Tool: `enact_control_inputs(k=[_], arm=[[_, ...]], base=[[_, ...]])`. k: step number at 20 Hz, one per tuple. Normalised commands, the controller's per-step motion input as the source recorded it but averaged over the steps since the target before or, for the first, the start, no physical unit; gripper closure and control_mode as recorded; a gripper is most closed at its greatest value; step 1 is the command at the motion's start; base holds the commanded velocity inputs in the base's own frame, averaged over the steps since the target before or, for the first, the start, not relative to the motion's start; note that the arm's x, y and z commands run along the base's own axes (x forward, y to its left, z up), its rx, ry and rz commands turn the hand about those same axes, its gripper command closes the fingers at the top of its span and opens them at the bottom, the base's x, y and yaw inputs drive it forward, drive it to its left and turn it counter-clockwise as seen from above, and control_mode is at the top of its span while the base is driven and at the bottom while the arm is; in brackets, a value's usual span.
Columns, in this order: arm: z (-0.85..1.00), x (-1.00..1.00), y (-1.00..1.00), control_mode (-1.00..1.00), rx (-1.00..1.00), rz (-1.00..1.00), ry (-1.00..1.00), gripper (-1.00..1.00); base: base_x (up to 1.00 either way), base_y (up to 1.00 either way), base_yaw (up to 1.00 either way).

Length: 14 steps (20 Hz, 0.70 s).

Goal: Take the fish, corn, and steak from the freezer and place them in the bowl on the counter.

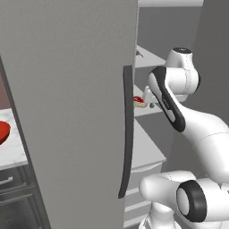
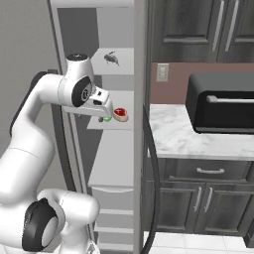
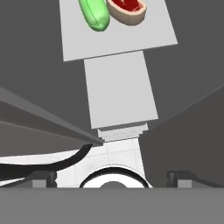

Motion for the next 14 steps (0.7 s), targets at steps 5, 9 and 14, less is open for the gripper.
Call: enact_control_inputs(k=[5,9,14], arm=[[0.00,0.00,0.00,1.00,0.00,0.00,0.00,-1.00],[0.00,0.00,0.00,1.00,0.00,0.00,0.00,-1.00],[0.00,0.02,-0.12,-1.00,0.00,0.00,0.00,-1.00]], base=[[0.00,-0.03,0.00],[0.00,-0.03,0.00],[0.00,-0.03,0.00]])
